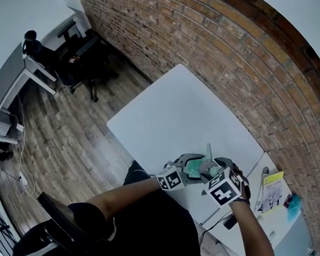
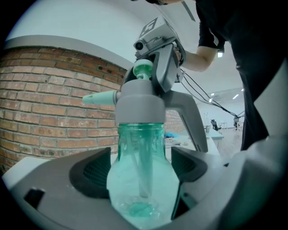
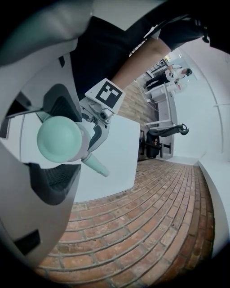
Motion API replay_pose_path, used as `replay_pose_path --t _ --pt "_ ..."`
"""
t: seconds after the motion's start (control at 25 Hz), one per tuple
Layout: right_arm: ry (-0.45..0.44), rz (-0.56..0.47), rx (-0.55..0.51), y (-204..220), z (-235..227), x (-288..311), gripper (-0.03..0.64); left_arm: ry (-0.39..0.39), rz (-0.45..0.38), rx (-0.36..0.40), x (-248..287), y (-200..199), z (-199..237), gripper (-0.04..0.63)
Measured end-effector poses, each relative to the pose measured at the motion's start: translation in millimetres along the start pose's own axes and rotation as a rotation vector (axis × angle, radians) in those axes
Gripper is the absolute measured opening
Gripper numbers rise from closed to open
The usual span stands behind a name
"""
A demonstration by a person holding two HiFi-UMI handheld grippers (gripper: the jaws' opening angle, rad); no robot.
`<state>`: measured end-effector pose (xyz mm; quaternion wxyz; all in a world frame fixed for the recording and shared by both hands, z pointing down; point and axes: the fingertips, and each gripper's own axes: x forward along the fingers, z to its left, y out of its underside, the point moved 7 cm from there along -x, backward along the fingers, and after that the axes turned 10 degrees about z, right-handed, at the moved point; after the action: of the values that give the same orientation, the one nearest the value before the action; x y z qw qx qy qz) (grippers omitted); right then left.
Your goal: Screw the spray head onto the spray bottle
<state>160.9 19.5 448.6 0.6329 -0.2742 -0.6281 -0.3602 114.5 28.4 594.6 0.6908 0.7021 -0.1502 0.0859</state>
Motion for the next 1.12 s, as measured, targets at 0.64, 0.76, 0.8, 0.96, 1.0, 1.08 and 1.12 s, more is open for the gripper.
replay_pose_path --t 0.64,0.76,0.8,0.96,1.0,1.08,1.12 --pt "0.025 0.149 -0.854 2.0 0.6 -17.6 0.275 -0.003 -0.005 -0.005 -0.2 0.3 1.7 0.402" --pt "0.02 0.146 -0.956 -1.0 0.8 -17.3 0.275 -0.003 -0.003 -0.007 0.3 0.1 1.8 0.402" --pt "0.023 0.147 -0.992 -2.1 1.3 -17.7 0.275 -0.003 -0.003 -0.007 0.2 0.2 1.7 0.402" --pt "0.045 0.193 -1.107 -3.5 2.9 -13.8 0.275 -0.003 -0.003 -0.011 -0.6 1.1 1.3 0.402" --pt "0.05 0.208 -1.135 -3.5 3.7 -11.6 0.275 -0.004 -0.003 -0.012 -0.8 1.3 1.1 0.402" --pt "0.055 0.231 -1.188 -4.2 6.4 -8.9 0.275 -0.006 -0.003 -0.014 -1.1 1.6 0.9 0.403" --pt "0.06 0.239 -1.211 -5.1 7.2 -8.8 0.275 -0.007 -0.004 -0.014 -1.2 1.8 1.0 0.402"
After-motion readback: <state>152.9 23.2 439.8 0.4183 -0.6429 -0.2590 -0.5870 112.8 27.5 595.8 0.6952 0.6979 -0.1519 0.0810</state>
